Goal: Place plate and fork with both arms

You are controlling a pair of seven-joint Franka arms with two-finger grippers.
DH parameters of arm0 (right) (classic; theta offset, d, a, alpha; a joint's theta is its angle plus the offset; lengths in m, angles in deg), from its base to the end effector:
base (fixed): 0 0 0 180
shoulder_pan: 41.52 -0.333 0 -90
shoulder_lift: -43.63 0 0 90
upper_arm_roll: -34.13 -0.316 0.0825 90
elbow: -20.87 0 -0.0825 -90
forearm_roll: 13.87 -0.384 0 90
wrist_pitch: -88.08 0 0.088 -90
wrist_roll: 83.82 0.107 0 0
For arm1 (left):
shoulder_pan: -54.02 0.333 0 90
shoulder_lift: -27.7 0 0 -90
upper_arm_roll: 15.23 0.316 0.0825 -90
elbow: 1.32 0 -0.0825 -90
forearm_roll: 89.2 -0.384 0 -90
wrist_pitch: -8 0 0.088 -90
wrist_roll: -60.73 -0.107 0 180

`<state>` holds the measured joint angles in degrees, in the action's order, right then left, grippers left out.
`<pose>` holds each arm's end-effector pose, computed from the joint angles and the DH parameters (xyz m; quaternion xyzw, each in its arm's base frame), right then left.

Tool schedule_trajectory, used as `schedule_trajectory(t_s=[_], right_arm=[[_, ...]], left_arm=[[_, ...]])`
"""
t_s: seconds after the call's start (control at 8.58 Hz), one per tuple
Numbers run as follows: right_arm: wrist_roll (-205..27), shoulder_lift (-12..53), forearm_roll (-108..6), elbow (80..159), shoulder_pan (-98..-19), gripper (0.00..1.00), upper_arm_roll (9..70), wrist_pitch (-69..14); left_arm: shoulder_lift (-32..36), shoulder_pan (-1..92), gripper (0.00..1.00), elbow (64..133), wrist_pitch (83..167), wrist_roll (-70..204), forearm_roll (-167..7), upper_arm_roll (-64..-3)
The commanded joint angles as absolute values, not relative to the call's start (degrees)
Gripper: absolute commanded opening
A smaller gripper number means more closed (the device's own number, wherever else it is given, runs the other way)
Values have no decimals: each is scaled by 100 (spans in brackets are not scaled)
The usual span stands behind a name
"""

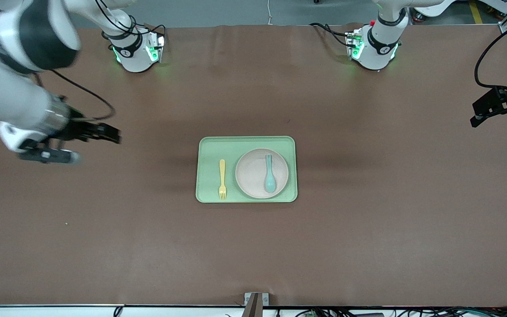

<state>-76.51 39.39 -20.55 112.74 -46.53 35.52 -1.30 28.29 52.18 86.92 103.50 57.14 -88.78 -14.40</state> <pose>0.5692 0.0491 0.5673 -0.9960 0.0349 0.0638 0.0515 0.5612 -0.0106 0.6540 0.9968 -0.0399 0.0685 0.0022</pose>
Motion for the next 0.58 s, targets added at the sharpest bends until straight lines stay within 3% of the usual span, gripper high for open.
schedule_trajectory(t_s=[0.0,0.12,0.47], right_arm=[[-8344,4518,-1933,11605,-4085,99,3440,27],[-8687,4677,-1357,11579,-4056,99,3440,324],[-8673,4679,-1237,11159,-3863,99,3448,397]], left_arm=[[2841,5253,99,8631,10345,5695,-8981,-1480],[2858,5253,99,8631,10345,5704,-8990,-1480],[2867,5253,99,8631,10336,5704,-8990,-1480]])
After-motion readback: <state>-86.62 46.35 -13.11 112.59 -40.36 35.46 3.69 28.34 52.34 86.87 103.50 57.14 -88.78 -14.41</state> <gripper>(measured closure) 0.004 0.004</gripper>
